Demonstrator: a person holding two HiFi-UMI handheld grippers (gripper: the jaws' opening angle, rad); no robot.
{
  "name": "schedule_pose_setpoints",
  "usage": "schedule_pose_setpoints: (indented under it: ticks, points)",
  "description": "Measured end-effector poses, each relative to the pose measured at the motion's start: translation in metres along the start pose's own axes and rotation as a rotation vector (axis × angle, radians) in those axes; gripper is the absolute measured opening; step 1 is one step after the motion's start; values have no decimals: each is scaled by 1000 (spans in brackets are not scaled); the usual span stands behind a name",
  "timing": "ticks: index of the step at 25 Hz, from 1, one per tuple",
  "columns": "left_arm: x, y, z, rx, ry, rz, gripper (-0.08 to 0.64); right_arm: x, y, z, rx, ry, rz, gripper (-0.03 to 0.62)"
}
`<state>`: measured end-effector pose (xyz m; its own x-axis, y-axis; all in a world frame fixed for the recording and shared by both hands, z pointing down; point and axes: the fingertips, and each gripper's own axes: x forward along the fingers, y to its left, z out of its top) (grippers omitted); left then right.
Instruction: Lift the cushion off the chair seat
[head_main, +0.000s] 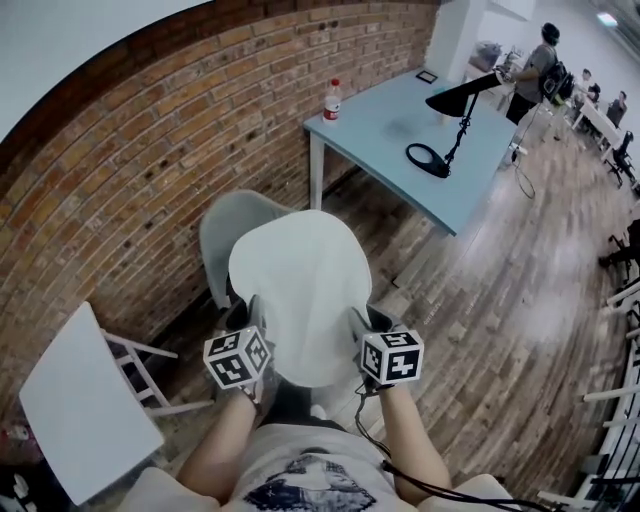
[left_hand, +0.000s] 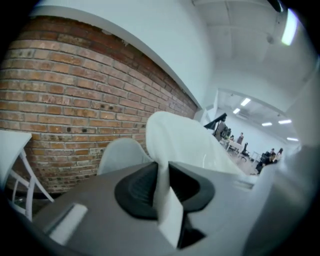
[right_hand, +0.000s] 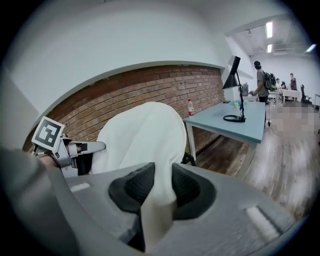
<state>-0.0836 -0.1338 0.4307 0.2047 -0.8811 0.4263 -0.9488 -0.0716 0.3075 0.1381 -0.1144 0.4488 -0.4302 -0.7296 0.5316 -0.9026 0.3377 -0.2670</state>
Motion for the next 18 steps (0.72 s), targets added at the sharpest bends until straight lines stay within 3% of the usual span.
schedule_pose_setpoints:
  ticks: [9,18]
  points:
    - [-41,-21,27,-23,-90,-33,55,-40,15,27,-71,-64,2,104]
    - [-53,-28,36,-5,-119,-35,55,-51,18,35,-92,-92,3,100]
